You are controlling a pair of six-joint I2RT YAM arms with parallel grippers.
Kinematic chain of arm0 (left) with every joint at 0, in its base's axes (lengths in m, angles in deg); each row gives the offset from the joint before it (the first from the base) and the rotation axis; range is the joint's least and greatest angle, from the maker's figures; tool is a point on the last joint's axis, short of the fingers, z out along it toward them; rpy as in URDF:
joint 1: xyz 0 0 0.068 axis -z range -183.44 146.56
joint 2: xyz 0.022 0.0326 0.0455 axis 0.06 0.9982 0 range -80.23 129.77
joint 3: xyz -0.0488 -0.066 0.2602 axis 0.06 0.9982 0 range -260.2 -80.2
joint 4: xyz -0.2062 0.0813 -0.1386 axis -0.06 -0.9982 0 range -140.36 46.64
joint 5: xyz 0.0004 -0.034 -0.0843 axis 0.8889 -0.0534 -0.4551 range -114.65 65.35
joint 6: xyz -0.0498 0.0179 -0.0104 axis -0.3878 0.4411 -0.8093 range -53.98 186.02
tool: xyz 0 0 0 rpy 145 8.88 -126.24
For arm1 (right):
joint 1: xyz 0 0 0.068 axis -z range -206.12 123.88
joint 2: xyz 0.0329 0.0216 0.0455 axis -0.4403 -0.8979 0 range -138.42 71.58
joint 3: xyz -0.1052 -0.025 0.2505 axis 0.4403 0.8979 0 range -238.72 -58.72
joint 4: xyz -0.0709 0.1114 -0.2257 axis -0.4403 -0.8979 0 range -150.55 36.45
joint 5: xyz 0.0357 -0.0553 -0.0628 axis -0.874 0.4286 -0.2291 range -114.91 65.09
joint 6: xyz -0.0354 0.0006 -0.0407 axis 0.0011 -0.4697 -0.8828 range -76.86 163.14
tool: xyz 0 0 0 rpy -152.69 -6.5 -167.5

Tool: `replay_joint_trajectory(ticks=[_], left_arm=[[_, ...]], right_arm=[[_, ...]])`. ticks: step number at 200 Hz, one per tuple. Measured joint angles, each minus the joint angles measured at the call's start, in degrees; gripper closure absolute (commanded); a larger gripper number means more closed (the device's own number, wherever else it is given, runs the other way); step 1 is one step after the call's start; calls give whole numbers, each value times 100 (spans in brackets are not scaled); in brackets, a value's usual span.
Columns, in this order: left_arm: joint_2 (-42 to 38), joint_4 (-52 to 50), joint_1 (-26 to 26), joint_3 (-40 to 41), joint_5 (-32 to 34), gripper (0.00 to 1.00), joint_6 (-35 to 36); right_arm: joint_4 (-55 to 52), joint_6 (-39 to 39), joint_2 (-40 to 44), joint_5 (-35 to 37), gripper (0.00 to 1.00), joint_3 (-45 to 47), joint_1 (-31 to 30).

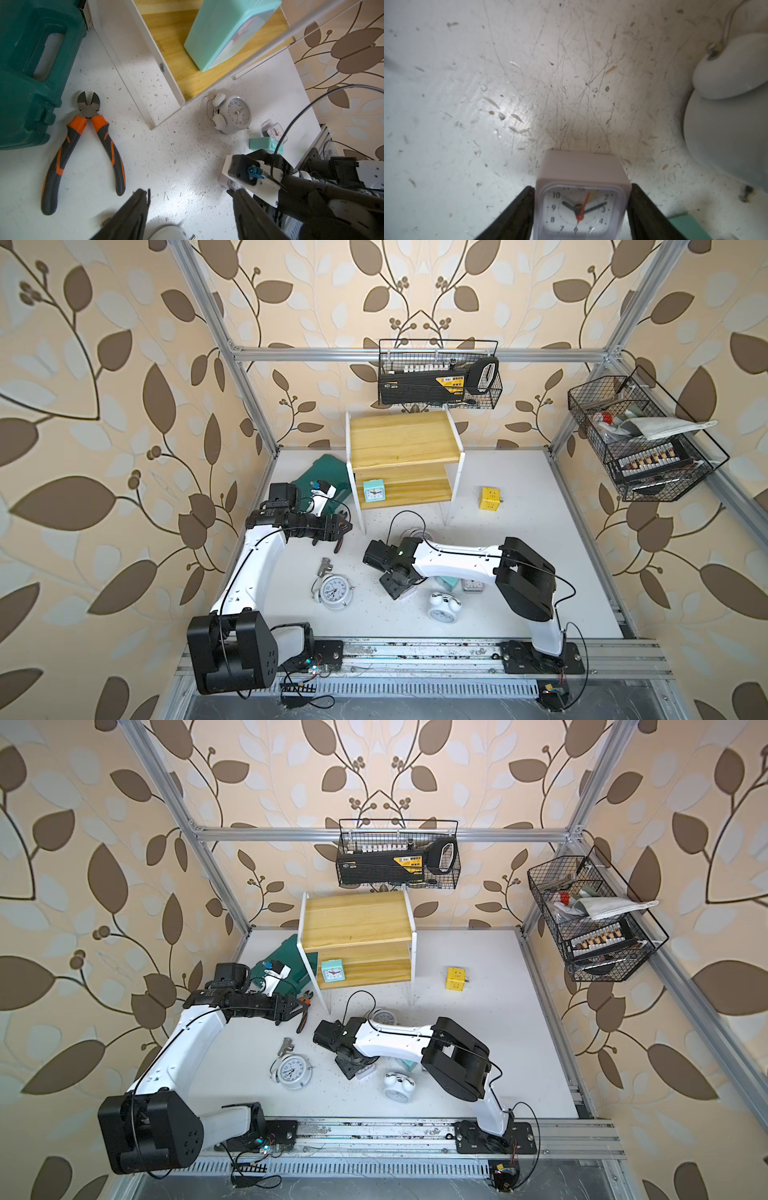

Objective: Place the alarm clocks on the shelf by style
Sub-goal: Pick up the alarm from the center of the board.

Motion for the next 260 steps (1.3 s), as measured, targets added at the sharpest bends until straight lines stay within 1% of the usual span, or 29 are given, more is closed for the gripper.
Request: replay_joint_trajectory(ticks=[25, 77, 112, 146, 187, 224, 260], left_arm=[[0, 0, 0, 2, -7, 31, 7], [0, 0, 0, 2, -26, 31, 11], [0, -4, 0, 2, -118, 31, 13], [0, -11, 0, 2, -144, 32, 20], [0, -22, 0, 2, -153, 31, 35], [0, -59, 0, 2, -162, 32, 39], [0, -59, 0, 2, -170, 31, 55]], right_arm=[[7, 39, 2, -2, 42, 0, 0], [81, 39, 85, -4, 47, 0, 48], [238, 11, 461, -17, 50, 4, 179], [564, -11, 896, -52, 51, 17, 380], [1283, -92, 1340, 24, 50, 254, 540], [2203, -302, 1794, 221, 50, 715, 546], [3556, -625, 2271, 595, 51, 1491, 553]])
